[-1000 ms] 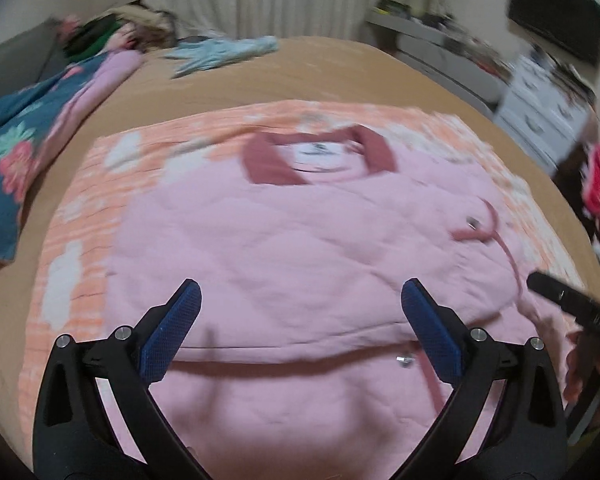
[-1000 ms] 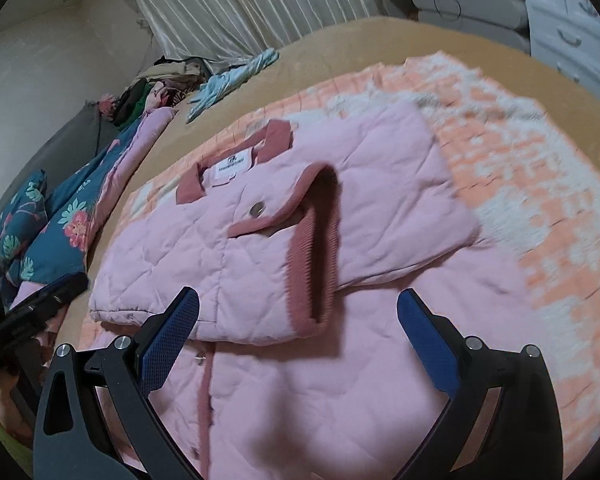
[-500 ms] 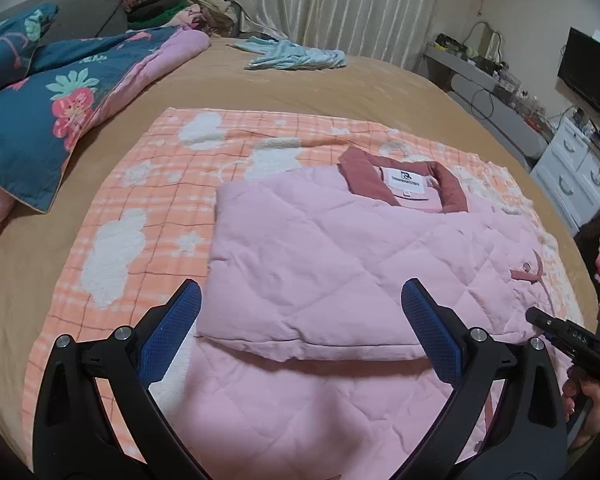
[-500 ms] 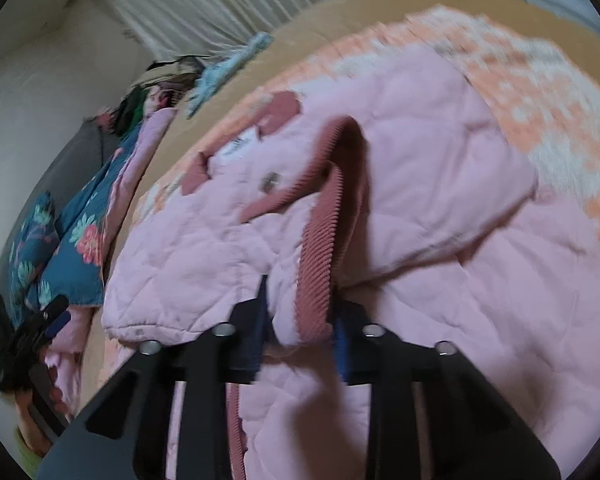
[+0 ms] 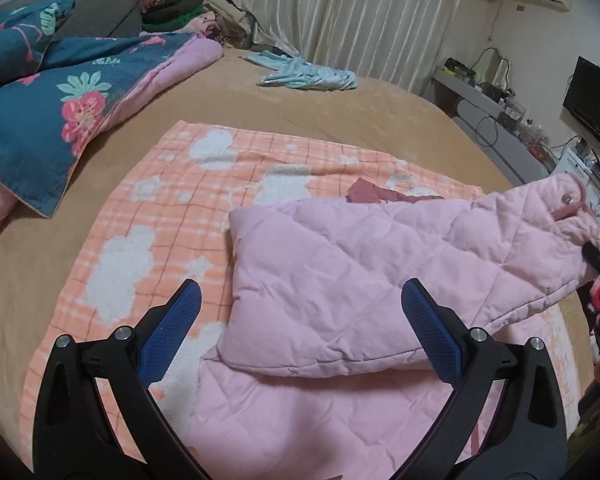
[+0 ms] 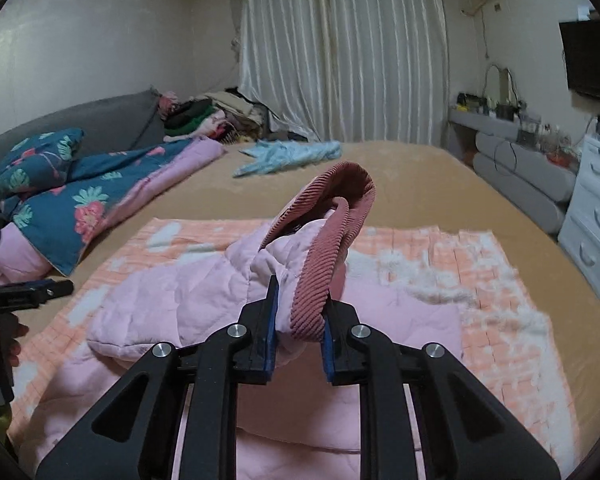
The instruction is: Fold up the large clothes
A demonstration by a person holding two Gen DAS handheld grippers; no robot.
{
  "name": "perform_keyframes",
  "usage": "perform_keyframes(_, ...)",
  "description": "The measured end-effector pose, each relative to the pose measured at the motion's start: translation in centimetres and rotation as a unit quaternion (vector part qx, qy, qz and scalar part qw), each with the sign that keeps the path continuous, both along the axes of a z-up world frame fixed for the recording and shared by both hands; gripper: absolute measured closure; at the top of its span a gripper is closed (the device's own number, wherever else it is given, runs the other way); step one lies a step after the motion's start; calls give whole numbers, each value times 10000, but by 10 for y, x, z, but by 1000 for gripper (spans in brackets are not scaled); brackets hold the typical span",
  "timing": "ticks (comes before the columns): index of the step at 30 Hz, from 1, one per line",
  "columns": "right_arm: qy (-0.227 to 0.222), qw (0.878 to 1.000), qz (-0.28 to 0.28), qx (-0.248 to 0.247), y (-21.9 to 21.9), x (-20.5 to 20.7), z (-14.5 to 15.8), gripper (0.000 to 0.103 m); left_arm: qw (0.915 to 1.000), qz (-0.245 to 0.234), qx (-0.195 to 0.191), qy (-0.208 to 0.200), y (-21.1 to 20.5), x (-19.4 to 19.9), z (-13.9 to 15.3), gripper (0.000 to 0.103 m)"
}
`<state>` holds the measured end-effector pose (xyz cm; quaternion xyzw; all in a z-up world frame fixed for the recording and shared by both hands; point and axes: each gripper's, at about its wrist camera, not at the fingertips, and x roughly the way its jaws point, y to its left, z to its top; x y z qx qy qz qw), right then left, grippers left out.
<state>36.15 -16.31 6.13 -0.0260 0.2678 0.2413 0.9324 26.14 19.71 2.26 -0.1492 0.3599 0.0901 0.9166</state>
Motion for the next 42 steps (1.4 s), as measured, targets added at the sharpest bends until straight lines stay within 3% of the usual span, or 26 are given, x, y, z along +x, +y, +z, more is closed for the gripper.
perform_keyframes(8,848,9956,-390,63,-20,8,-72,86,9996,-240,70,155,-22,17,-12,9)
perform_keyframes(15,1237,9909,-535,46,-24,3,-105,79,9987,-410,54,285,-38,27,-25,9)
perform_keyframes(20,1359,9890,-579,17,-26,2,-109,71,9980,-511,72,357,-48,34,-30,9)
perform_keyframes(22,1437,9877,-619,12,-28,3,-110,64,9976,-567,48,399,-51,39,-32,9)
perform_keyframes(24,1450,9869,-710,33,-31,2,-108,44,9968,-643,-32,483,-57,46,-36,9)
perform_keyframes(26,1326,9880,-795,47,-35,-2,-103,38,9958,-713,-132,558,-60,52,-39,9)
perform_keyframes(33,997,9921,-713,-263,-27,-6,-84,34,9906,-869,-309,1014,-70,73,-66,9)
perform_keyframes(37,988,9933,-471,-368,-10,-6,-79,31,9856,-888,-104,1432,-67,82,-98,9)
perform_keyframes(42,1176,9920,-47,-458,19,-4,-83,25,9864,-866,-105,1393,-60,81,-111,8)
